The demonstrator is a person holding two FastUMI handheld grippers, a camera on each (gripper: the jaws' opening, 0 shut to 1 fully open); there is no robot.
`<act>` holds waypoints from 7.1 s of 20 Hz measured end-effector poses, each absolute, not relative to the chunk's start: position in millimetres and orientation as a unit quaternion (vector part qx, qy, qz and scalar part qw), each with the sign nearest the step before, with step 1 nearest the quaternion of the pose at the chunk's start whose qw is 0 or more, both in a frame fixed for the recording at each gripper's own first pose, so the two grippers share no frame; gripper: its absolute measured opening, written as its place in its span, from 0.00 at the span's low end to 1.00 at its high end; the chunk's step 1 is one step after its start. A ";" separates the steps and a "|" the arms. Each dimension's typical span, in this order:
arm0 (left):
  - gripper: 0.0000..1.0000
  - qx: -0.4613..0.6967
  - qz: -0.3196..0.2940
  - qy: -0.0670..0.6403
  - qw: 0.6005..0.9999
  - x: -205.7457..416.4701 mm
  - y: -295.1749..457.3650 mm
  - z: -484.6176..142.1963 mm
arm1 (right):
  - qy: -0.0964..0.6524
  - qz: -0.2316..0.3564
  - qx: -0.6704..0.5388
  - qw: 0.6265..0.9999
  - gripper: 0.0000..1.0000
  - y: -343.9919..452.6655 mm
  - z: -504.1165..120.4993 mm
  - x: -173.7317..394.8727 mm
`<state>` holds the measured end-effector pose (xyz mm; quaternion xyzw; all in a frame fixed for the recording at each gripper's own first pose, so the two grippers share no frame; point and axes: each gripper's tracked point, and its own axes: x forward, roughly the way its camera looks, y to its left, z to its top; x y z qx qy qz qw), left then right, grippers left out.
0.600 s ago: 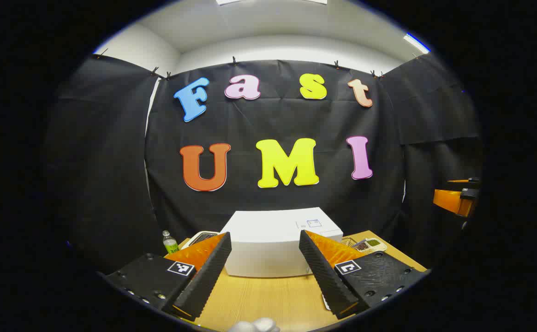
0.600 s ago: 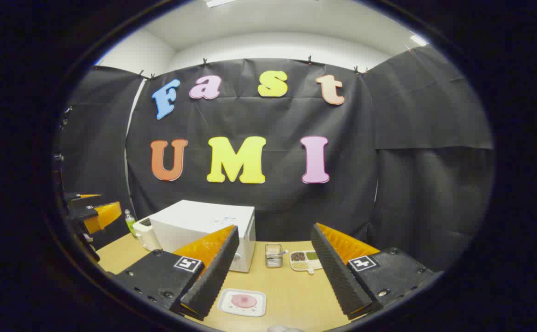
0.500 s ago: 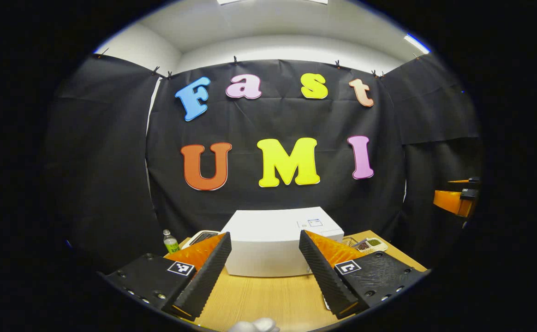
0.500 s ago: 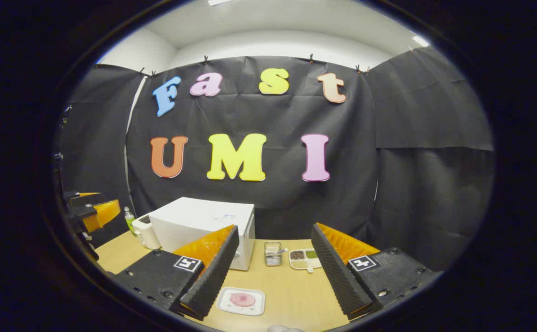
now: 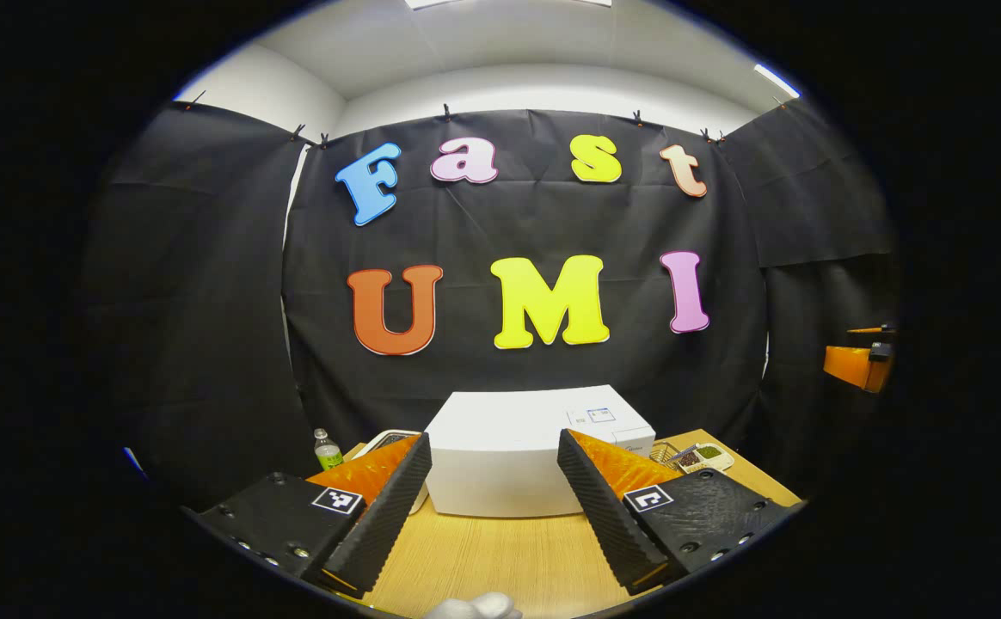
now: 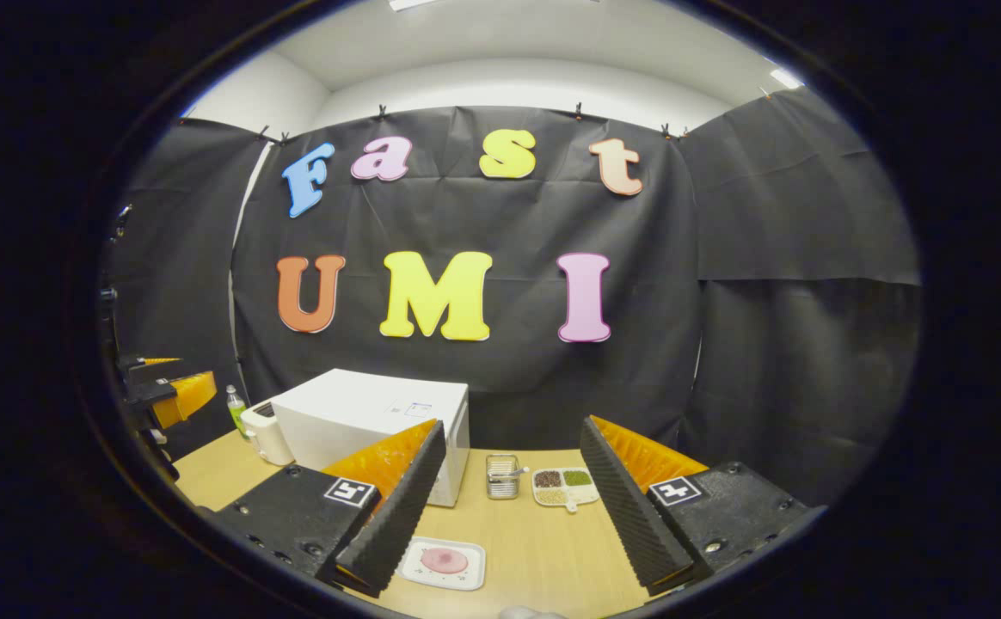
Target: Open the microwave oven with the left hand, put the food in, and close the microwave oven.
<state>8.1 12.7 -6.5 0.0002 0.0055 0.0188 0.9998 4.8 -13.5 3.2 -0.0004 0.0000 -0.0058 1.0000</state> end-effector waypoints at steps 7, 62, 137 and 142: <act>0.95 -0.012 0.002 0.016 1.000 31.8 -11.5 -37.7 | 0.015 -0.007 -0.010 1.000 0.92 -19.4 -1.7 3.8; 0.14 -0.022 -0.057 0.151 0.987 49.2 -46.4 -252.4 | 0.064 0.044 -0.042 0.996 0.99 19.7 -19.3 -16.3; 0.95 0.010 0.106 0.133 0.985 -29.2 93.2 -154.3 | 0.534 0.150 0.211 0.805 0.04 59.9 -408.8 79.5; 0.95 -0.009 0.084 0.143 0.986 -29.1 111.2 -163.3 | 0.499 0.143 0.289 0.804 0.03 88.0 -386.2 77.2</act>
